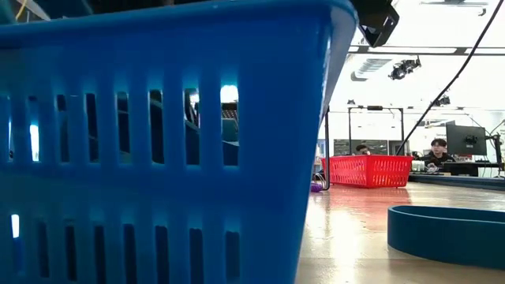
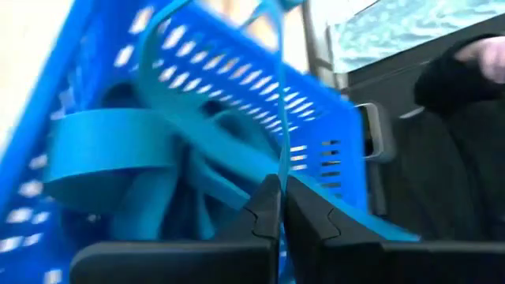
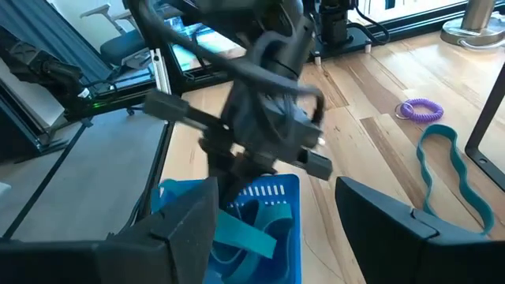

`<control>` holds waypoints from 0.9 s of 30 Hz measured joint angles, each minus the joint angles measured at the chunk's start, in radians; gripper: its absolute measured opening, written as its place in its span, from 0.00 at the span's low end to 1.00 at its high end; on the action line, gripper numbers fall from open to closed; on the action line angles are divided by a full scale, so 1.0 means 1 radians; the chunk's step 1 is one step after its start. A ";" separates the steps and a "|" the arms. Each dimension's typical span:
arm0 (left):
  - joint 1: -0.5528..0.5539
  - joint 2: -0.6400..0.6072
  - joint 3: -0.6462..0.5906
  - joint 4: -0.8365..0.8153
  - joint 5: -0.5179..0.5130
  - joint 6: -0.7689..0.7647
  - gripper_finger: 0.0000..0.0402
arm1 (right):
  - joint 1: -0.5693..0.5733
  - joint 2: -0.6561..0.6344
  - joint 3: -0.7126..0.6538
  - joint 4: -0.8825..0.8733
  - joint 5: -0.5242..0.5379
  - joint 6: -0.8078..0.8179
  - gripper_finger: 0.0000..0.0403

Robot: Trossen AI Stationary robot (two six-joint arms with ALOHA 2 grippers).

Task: Pick & Place Office Desk Supplies
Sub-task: Put the blue rubber band into the blue bin

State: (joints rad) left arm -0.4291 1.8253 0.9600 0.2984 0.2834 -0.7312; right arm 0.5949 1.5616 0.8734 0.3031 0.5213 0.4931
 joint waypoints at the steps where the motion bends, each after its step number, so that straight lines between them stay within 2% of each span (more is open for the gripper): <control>1: 0.007 0.006 0.000 -0.003 0.007 -0.002 0.00 | 0.000 0.000 0.000 0.000 0.000 0.000 0.61; 8: 0.051 0.018 0.001 -0.010 0.017 -0.003 0.00 | -0.002 0.000 0.000 0.000 0.000 -0.023 0.61; 12: 0.070 0.018 0.002 -0.083 0.022 -0.004 0.00 | -0.002 0.000 0.000 -0.001 0.000 -0.028 0.61; 22: 0.089 0.019 0.031 -0.092 0.061 -0.003 0.00 | -0.015 0.000 0.000 -0.010 0.000 -0.053 0.61; 27: 0.088 0.020 0.053 -0.090 0.087 0.000 0.05 | -0.023 0.000 0.000 -0.023 0.000 -0.053 0.61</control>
State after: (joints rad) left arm -0.3408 1.8450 1.0126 0.2086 0.3702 -0.7315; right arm 0.5724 1.5616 0.8734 0.2800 0.5215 0.4397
